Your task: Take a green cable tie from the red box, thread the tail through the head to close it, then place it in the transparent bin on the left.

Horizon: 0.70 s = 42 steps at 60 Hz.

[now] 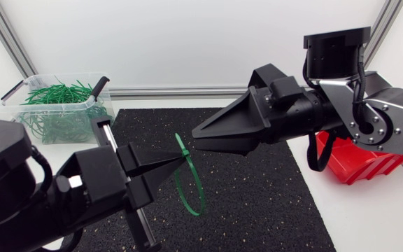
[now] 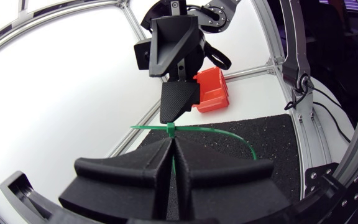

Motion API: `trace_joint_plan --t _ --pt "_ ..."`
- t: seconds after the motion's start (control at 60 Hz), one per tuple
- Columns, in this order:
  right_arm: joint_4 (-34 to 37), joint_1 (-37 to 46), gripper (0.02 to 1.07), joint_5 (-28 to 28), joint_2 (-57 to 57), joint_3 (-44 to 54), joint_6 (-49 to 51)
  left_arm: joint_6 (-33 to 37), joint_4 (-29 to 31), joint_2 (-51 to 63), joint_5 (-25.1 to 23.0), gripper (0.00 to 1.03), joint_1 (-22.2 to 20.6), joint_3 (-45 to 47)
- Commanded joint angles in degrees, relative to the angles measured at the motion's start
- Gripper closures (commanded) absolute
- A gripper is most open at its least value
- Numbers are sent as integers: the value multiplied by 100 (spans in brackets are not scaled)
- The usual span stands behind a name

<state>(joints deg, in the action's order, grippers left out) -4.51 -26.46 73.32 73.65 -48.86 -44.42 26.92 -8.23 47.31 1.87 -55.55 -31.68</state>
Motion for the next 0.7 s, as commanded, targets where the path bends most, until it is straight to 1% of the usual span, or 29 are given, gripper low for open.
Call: trace_joint_plan --t 0.0,0.033,0.133,0.333,0.35,0.483,0.517,0.683 --pt "-41 0 57 104 71 -150 224 200 67 -38 147 100 -211 -286" --pt "-41 -44 61 112 62 -168 259 235 93 -82 253 100 -307 -286" --pt "-32 -246 61 121 44 -168 312 235 173 -169 437 100 -545 -277" --pt "47 -395 62 139 88 -194 373 235 164 -249 560 100 -668 -242" --pt "56 -395 63 139 88 -194 382 235 164 -249 569 100 -668 -242" --pt "73 -404 83 139 71 -194 399 235 146 -249 578 100 -659 -224" --pt "91 -404 84 139 71 -194 408 226 146 -249 578 100 -650 -216" --pt "153 -457 84 139 106 -203 435 226 93 -231 578 100 -650 -198"
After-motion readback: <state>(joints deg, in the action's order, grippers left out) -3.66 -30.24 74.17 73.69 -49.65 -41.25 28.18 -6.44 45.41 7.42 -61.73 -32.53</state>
